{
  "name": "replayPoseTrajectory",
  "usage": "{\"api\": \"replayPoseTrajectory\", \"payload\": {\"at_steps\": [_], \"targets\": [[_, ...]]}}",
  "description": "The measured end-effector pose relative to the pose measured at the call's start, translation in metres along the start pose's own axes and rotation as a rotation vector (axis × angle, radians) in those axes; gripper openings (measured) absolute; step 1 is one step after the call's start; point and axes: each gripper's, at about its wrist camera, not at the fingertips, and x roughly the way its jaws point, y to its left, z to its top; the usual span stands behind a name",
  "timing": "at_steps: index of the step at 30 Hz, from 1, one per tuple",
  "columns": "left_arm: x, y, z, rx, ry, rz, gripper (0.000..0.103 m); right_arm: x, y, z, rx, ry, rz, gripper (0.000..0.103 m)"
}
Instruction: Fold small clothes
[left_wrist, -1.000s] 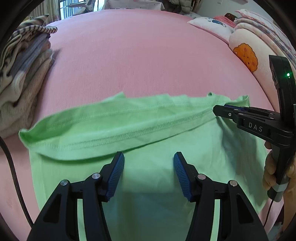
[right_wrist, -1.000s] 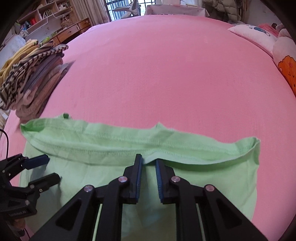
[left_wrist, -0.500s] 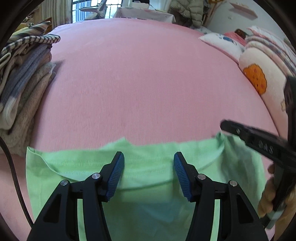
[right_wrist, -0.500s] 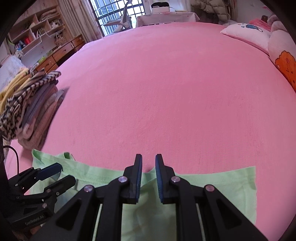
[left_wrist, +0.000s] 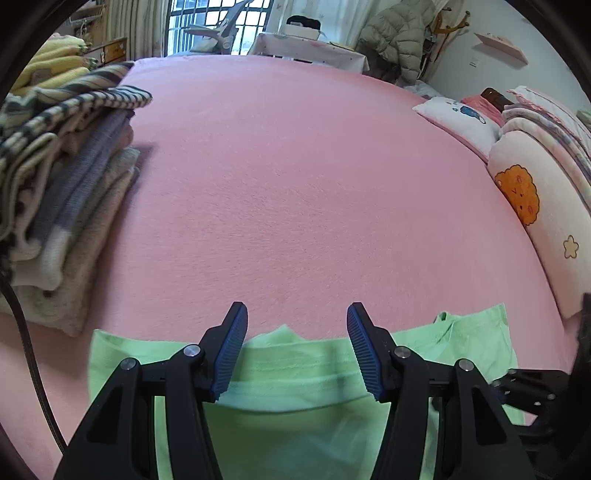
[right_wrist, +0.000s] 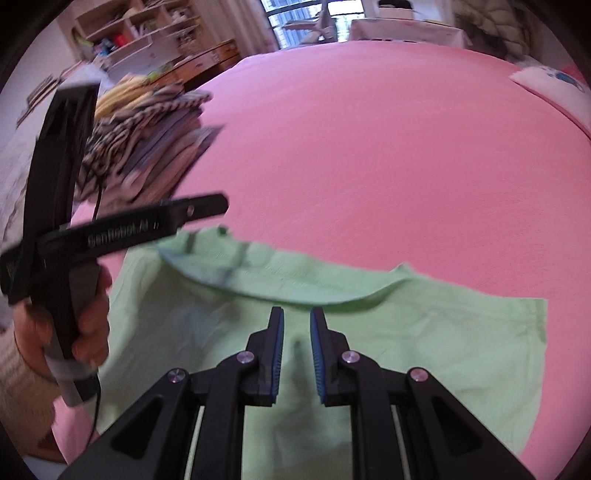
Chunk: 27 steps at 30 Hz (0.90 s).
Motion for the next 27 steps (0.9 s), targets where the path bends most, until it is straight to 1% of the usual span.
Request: {"api": "replayPoseTrajectory", "payload": {"at_steps": [4, 9, 13, 17, 21, 27], "targets": [[-0.019, 0.005, -0.007, 0.009, -0.014, -0.021, 0.055, 0.024, 0.013, 0.000, -0.019, 0.047, -0.005, 0.014], [-0.046, 0.018, -0.018, 0.023, -0.029, -0.055, 0.055, 0.049, 0.038, 0.019, -0.063, 0.035, -0.053, 0.014], [-0.060, 0.035, -0.028, 0.001, -0.030, -0.082, 0.055, 0.066, 0.045, 0.039, -0.041, 0.017, -0.083, 0.014], [-0.065, 0.047, -0.040, -0.005, -0.020, -0.096, 0.055, 0.075, 0.039, 0.057, 0.015, 0.000, -0.089, 0.014], [-0.066, 0.053, -0.057, -0.009, -0.003, -0.092, 0.055, 0.072, 0.035, 0.066, 0.051, -0.011, -0.094, 0.014], [-0.075, 0.060, -0.073, -0.017, 0.020, -0.068, 0.055, 0.033, 0.035, 0.055, 0.041, -0.041, -0.090, 0.014]]}}
